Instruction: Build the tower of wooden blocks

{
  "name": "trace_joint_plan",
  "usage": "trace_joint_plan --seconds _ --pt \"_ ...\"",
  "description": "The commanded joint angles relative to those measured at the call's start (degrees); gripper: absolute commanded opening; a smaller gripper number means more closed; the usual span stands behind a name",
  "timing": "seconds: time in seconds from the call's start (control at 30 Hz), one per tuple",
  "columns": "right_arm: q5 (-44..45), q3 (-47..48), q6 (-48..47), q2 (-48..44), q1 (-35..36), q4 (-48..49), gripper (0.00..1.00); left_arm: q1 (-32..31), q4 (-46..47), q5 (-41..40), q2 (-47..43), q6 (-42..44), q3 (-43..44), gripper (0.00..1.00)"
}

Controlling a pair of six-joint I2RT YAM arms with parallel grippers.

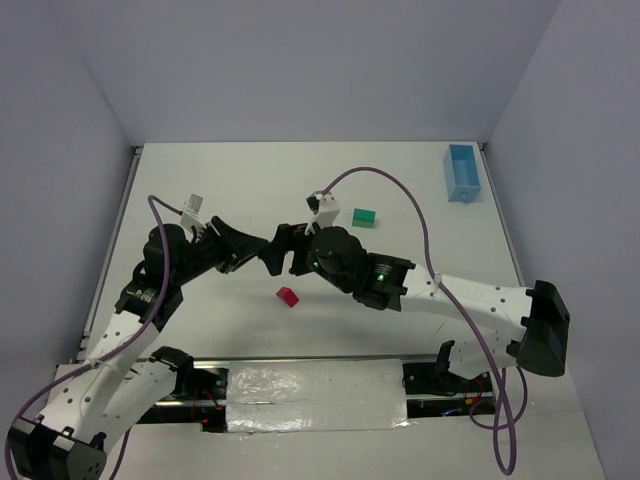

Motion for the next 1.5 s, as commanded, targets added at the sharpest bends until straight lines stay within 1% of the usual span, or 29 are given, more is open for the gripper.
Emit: trace_joint_plan --seconds 0.0,0.03,0.17,0.27,0.33,0.47,0.53,0.63,0.67,0.7,0.73,0.77,0.83,0.87,0.9,0.93,0.97,1.0,1.07,1.13,1.17,1.2,1.23,1.27,1.3,1.37,1.4,1.43,1.47 --pt "2.8 2.9 0.8 1.2 1.2 0.0 0.89 -0.3 1.4 0.0 0.3 -0.6 2.7 0.0" --pt "2.9 3.1 0.8 1.5 1.4 -0.1 0.87 -0.3 1.3 0.0 0.3 -0.6 2.7 0.0" --pt "5.5 4.5 0.8 2.8 2.3 -1.5 0.83 -0.4 1.4 0.0 0.2 -0.7 2.8 0.0" --pt "5.6 4.2 0.7 2.9 2.5 -0.6 0.72 -0.3 1.1 -0.2 0.2 -0.6 2.8 0.0" --pt "5.9 4.1 0.5 3.0 2.5 -0.3 0.71 -0.4 1.2 0.1 0.3 -0.7 2.8 0.0" --pt "7.0 5.1 0.1 3.8 2.6 -0.7 0.63 -0.4 1.3 0.4 0.3 -0.7 2.8 0.0" --pt "7.2 5.5 -0.3 4.6 2.6 -0.8 0.61 -0.4 1.2 0.5 0.3 -0.7 2.8 0.0" --pt "7.5 6.3 -1.1 5.6 2.4 -0.7 0.51 -0.3 0.9 0.3 0.4 -0.4 3.3 0.0" --pt "7.5 6.5 -1.2 5.7 2.4 -0.6 0.45 -0.3 0.7 0.2 0.5 -0.2 3.4 0.0" --pt "7.2 6.4 -1.4 5.9 2.6 -0.2 0.43 -0.4 0.4 0.0 0.5 0.4 3.6 0.03" --pt "7.1 5.8 -2.1 5.8 2.5 0.2 0.41 -0.4 -0.3 -0.2 0.6 0.7 4.2 0.1" --pt "6.6 5.3 -2.6 5.6 2.5 0.8 0.37 -0.4 -1.0 -0.9 0.8 1.2 4.5 0.23" --pt "6.1 3.7 -3.4 5.0 2.4 2.3 0.35 -0.4 -1.4 -1.3 0.9 2.3 5.1 0.27" --pt "5.8 3.2 -3.8 4.8 2.4 4.0 0.29 -0.3 -1.8 -1.8 1.0 2.7 5.2 0.35" --pt "5.4 2.9 -4.3 4.6 2.3 4.6 0.27 -0.3 -1.8 -1.9 1.0 2.9 5.5 0.37" --pt "4.1 2.2 -5.4 4.4 2.1 5.3 0.19 -0.4 -1.7 -2.0 1.0 2.9 5.6 0.39" --pt "3.9 2.1 -5.4 4.4 2.1 5.6 0.0 -0.3 -1.6 -2.3 1.1 3.1 5.6 0.48" --pt "4.6 1.8 -5.3 4.1 2.0 5.9 0.0 -0.3 -1.7 -2.4 1.1 3.1 5.9 0.53" --pt "4.3 1.0 -5.7 3.8 1.6 6.6 0.0 -0.4 -1.4 -2.5 1.4 3.6 6.2 0.57" --pt "4.8 1.1 -5.7 3.6 1.2 5.3 0.0 -0.3 -2.4 -3.1 1.7 4.1 7.2 0.66" --pt "4.8 0.9 -5.7 3.6 0.6 4.9 0.0 -0.3 -3.2 -3.8 1.8 4.8 7.8 0.85" --pt "5.1 0.7 -5.6 3.5 0.2 4.6 0.0 -0.3 -5.9 -6.5 1.9 5.5 9.8 0.96" --pt "5.3 0.1 -5.5 3.4 -0.4 4.2 0.0 -0.3 -7.7 -8.7 2.4 6.3 11.0 1.0" --pt "5.7 -0.4 -5.2 3.2 -1.1 3.3 0.0 -0.3 -9.5 -11.0 2.8 8.2 12.4 1.0" --pt "6.2 -1.4 -4.6 3.0 -2.8 2.9 0.0 -0.3 -14.5 -17.1 3.6 9.2 15.7 0.99" --pt "8.2 -2.6 -4.3 2.3 -4.9 1.6 0.0 -0.3 -19.2 -22.6 4.2 11.3 19.0 1.0" --pt "8.8 -3.3 -4.1 2.3 -7.5 1.0 0.0 -0.2 -21.2 -29.5 4.3 12.2 21.9 1.0" --pt "9.2 -3.4 -3.8 2.3 -8.9 -0.1 0.0 -0.2 -24.9 -32.4 4.2 12.9 22.9 1.0" --pt "10.3 -3.2 -3.1 2.7 -11.9 -2.2 0.0 -0.2 -26.3 -34.9 4.0 14.4 24.8 1.0"
